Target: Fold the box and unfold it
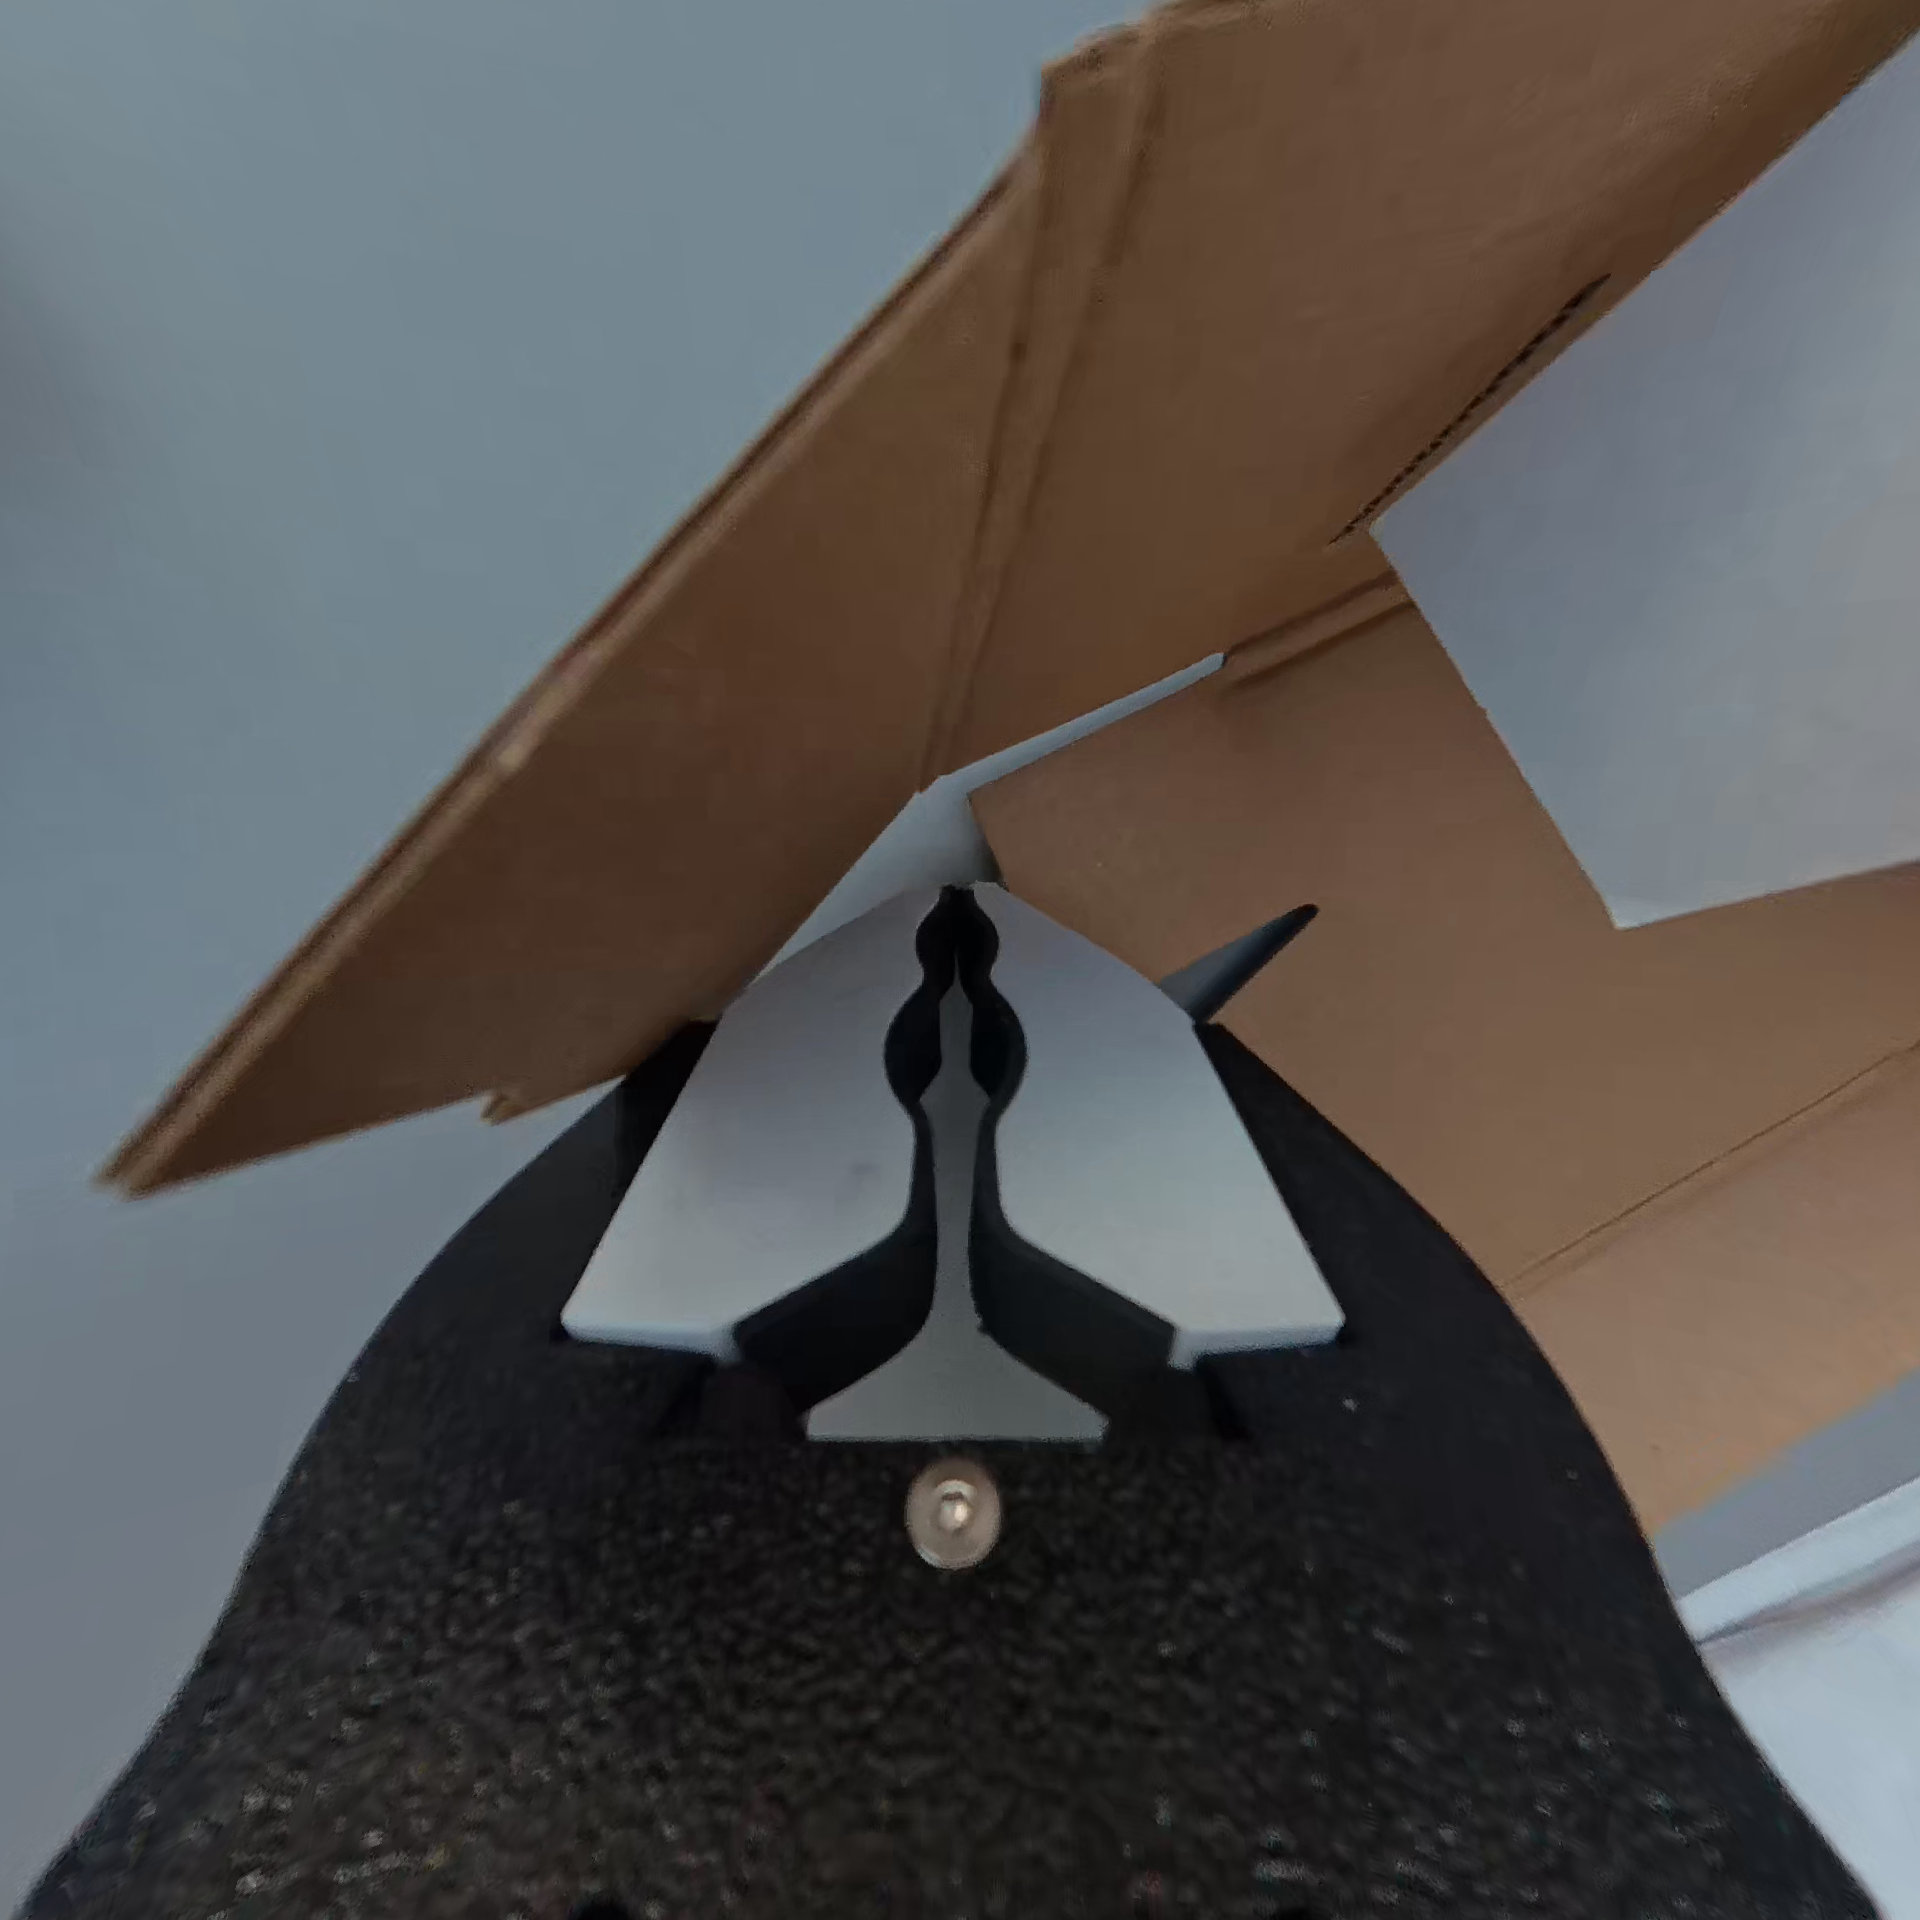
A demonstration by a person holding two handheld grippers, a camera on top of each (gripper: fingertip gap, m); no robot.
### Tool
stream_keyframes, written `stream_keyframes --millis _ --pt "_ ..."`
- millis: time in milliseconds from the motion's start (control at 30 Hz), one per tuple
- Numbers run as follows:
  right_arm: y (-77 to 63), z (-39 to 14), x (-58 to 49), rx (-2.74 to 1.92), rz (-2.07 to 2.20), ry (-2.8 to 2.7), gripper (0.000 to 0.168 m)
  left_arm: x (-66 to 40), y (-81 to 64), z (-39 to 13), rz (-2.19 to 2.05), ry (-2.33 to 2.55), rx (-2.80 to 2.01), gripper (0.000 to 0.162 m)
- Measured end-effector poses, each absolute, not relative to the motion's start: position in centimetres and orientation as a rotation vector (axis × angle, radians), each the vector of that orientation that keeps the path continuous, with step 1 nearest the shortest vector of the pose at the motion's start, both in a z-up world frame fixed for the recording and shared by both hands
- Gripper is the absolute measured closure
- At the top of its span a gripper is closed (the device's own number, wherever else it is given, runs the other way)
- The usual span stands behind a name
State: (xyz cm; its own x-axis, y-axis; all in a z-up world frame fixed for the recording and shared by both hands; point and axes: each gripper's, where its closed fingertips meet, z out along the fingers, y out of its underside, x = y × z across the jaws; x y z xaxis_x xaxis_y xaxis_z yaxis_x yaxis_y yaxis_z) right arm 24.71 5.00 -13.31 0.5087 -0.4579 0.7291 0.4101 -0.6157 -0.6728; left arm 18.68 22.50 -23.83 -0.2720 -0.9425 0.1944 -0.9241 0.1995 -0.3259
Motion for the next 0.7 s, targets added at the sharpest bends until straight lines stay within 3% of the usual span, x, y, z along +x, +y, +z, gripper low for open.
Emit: stream_keyframes --millis 400,700 --pt "5.1 -13.4 24.5 -1.854 -1.254 0.070 0.163 19.4 20.6 -21.2 -1.403 2.154 -2.091 0.162" --pt "4.9 -13.5 24.8 -1.873 -1.269 0.107 0.163 19.6 18.5 -19.7 -1.174 2.105 -1.755 0.162"
